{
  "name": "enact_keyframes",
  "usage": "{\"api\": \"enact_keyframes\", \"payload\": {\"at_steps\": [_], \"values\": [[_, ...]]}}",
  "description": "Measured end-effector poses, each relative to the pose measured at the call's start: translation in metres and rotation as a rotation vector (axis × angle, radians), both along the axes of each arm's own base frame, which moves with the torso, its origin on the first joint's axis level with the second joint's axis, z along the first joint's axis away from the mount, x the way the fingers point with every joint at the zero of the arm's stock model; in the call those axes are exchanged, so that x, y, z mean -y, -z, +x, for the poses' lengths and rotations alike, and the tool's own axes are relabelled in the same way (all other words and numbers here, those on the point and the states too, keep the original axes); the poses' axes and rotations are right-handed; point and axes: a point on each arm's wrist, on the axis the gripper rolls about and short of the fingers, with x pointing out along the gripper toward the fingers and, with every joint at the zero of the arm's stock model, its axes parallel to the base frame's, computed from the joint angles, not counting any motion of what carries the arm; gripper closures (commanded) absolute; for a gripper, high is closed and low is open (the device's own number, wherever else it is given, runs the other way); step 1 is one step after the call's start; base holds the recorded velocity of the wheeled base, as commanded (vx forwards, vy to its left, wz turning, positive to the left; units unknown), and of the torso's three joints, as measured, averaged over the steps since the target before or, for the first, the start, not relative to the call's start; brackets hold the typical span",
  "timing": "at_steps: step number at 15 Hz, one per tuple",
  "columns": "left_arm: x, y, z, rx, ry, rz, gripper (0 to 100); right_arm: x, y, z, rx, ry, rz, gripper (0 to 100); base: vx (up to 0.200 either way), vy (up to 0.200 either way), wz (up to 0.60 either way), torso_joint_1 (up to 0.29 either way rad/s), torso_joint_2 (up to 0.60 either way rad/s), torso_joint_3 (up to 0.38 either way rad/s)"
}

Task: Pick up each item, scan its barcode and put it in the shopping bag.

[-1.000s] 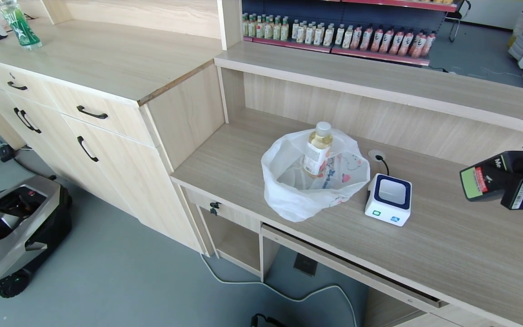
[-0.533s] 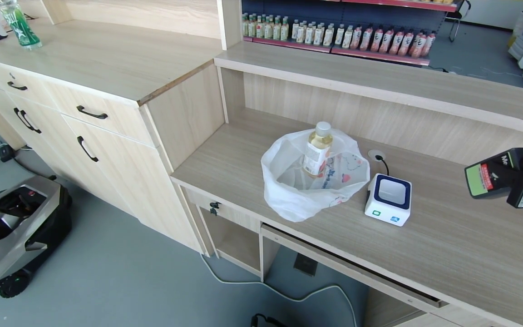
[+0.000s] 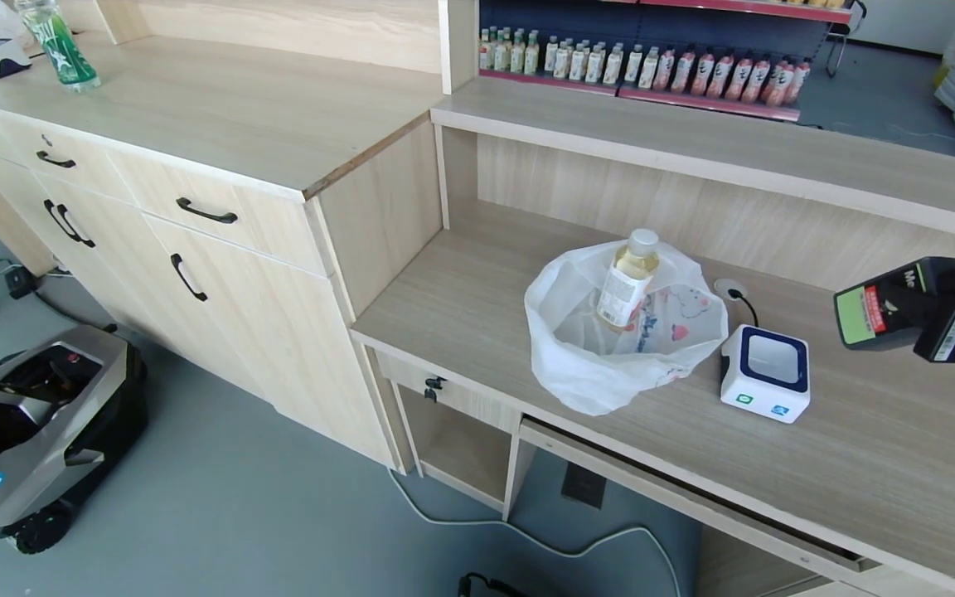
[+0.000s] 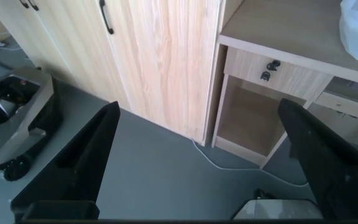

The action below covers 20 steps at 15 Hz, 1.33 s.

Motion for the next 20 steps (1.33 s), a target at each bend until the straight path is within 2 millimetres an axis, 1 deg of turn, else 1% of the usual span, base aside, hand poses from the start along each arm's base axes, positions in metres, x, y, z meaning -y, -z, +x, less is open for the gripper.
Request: {"api": "enact_keyframes", "payload": {"at_steps": [2, 4, 5, 6, 8, 9, 11, 13, 15, 18, 20], "values": [[0.000, 0.000, 0.000, 0.000, 0.000, -0.002, 0, -0.004, -0.005, 0.014, 0.011, -0.033, 0.008, 100, 0.000, 0.000, 0.00, 0.000, 0.00, 0.000], [0.000, 0.000, 0.000, 0.000, -0.001, -0.003, 0, -0.009, -0.013, 0.039, 0.038, -0.071, 0.025, 100, 0.000, 0.000, 0.00, 0.000, 0.00, 0.000], [0.000, 0.000, 0.000, 0.000, -0.002, -0.003, 0, -0.015, -0.017, 0.052, 0.049, -0.101, 0.046, 100, 0.000, 0.000, 0.00, 0.000, 0.00, 0.000], [0.000, 0.000, 0.000, 0.000, 0.000, -0.003, 0, -0.027, -0.023, 0.067, 0.074, -0.151, 0.072, 100, 0.000, 0.000, 0.00, 0.000, 0.00, 0.000], [0.000, 0.000, 0.000, 0.000, -0.001, -0.002, 0, -0.054, -0.021, 0.091, 0.063, -0.260, 0.102, 100, 0.000, 0.000, 0.00, 0.000, 0.00, 0.000], [0.000, 0.000, 0.000, 0.000, -0.001, -0.002, 0, -0.068, -0.016, 0.100, 0.047, -0.305, 0.109, 100, 0.000, 0.000, 0.00, 0.000, 0.00, 0.000], [0.000, 0.000, 0.000, 0.000, -0.001, -0.003, 0, -0.091, 0.000, 0.108, -0.007, -0.375, 0.111, 100, 0.000, 0.000, 0.00, 0.000, 0.00, 0.000], [0.000, 0.000, 0.000, 0.001, -0.001, -0.003, 0, -0.099, 0.017, 0.118, -0.039, -0.386, 0.105, 100, 0.000, 0.000, 0.00, 0.000, 0.00, 0.000], [0.000, 0.000, 0.000, 0.001, -0.001, -0.002, 0, -0.106, 0.038, 0.132, -0.047, -0.390, 0.099, 100, 0.000, 0.000, 0.00, 0.000, 0.00, 0.000], [0.000, 0.000, 0.000, 0.001, -0.001, -0.003, 0, -0.109, 0.073, 0.149, -0.097, -0.381, 0.083, 100, 0.000, 0.000, 0.00, 0.000, 0.00, 0.000], [0.000, 0.000, 0.000, 0.000, -0.001, -0.003, 0, -0.113, 0.091, 0.158, -0.122, -0.391, 0.044, 100, 0.000, 0.000, 0.00, 0.000, 0.00, 0.000]]}}
